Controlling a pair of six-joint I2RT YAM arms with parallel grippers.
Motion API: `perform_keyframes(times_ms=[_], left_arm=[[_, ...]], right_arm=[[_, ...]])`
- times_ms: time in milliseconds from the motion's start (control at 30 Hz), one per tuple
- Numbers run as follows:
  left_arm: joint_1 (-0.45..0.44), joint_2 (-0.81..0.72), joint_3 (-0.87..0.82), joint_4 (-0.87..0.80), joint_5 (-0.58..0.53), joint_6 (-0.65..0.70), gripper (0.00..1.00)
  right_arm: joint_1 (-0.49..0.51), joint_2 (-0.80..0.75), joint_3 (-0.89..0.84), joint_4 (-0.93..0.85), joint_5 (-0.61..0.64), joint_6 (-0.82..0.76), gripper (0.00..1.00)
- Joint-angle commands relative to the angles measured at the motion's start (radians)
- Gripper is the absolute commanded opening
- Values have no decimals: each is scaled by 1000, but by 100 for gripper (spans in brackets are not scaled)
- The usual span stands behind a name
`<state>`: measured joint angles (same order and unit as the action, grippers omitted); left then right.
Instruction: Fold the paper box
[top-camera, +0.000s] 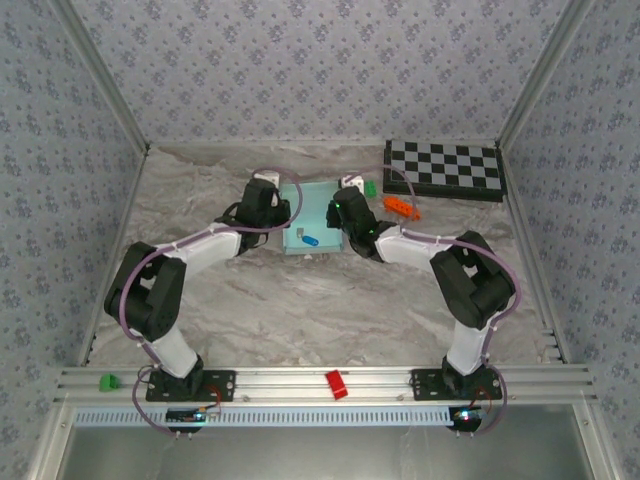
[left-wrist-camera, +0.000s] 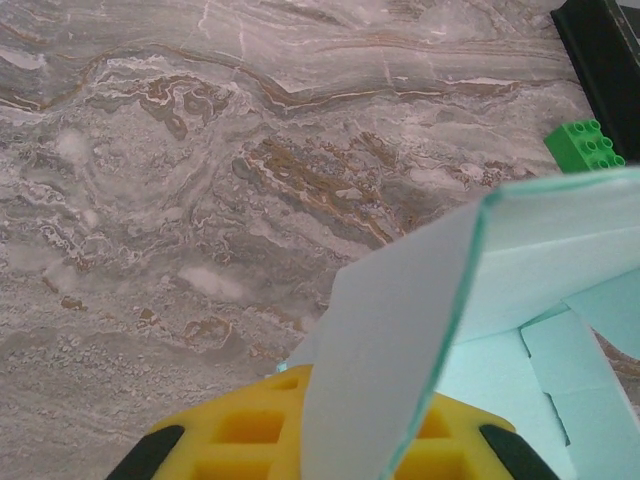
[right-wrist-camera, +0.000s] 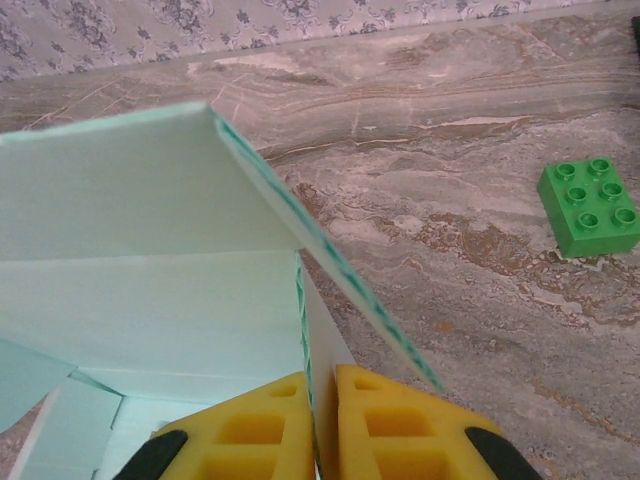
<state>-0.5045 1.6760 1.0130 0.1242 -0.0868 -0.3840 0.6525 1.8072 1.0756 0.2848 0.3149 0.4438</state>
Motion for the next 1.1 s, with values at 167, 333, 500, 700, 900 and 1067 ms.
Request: perform_keyframes(times_ms=[167, 333, 500, 700, 900, 1067], left_arm=[[-34, 7, -34, 37, 11, -24, 16], [-46, 5, -51, 43, -1, -29, 18], [-53, -2, -69, 43, -12, -30, 19], [-59, -14, -99, 52, -25, -35, 18], [-67, -30, -129, 59, -37, -39, 18], [-75, -40, -148, 54, -53, -42, 18]], right_arm=[[32, -6, -35, 79, 10, -7, 13], [39, -11, -47, 83, 16, -10, 13], [47, -16, -62, 88, 20, -12, 13], [59, -26, -89, 94, 42, -14, 14], [70, -39, -115, 97, 59, -14, 14], [79, -50, -142, 97, 69, -10, 14]])
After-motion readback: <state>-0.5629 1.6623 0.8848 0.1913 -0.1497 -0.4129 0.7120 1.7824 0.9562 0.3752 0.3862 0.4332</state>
